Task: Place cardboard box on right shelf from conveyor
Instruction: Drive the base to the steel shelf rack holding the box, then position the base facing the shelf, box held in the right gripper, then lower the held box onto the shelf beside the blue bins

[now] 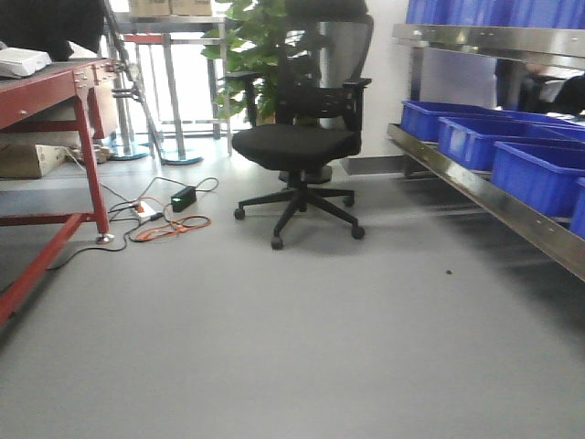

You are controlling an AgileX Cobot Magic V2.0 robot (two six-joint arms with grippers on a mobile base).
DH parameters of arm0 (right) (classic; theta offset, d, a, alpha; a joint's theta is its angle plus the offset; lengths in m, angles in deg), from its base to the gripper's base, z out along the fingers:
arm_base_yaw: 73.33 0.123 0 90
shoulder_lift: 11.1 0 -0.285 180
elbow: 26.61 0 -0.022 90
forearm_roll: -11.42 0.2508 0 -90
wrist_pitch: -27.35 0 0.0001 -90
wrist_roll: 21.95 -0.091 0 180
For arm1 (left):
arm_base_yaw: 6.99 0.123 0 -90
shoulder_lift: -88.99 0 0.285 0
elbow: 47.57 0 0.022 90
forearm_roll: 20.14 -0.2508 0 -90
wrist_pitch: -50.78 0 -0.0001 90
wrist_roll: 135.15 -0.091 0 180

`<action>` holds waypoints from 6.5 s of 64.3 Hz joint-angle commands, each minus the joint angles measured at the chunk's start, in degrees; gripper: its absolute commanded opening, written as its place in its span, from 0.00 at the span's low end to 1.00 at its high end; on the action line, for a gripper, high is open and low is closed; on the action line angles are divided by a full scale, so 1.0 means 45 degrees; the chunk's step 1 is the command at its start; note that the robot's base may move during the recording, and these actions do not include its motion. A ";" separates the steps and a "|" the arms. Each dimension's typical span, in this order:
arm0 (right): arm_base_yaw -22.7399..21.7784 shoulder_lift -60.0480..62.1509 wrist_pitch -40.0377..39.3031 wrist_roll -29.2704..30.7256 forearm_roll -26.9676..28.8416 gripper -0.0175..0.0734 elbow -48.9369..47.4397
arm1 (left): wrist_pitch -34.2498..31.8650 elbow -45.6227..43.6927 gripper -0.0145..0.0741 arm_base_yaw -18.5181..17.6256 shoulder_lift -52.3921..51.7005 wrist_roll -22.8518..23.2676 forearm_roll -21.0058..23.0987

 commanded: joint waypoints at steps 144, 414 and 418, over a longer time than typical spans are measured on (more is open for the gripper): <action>-0.0052 -0.0157 -0.1266 0.0114 -0.0236 0.37 -0.0350 | -0.1065 -0.0036 0.03 -0.0007 -0.0153 0.0064 0.0060; 0.2234 -1.0715 -0.9407 1.3948 -0.4900 0.37 -0.1363 | -0.1065 -0.0036 0.03 0.0368 -0.0153 0.0064 0.0060; 0.2160 -1.0715 -0.9178 1.3948 -0.4900 0.37 -0.1350 | -0.1065 -0.0036 0.03 0.0368 -0.0153 0.0064 0.0060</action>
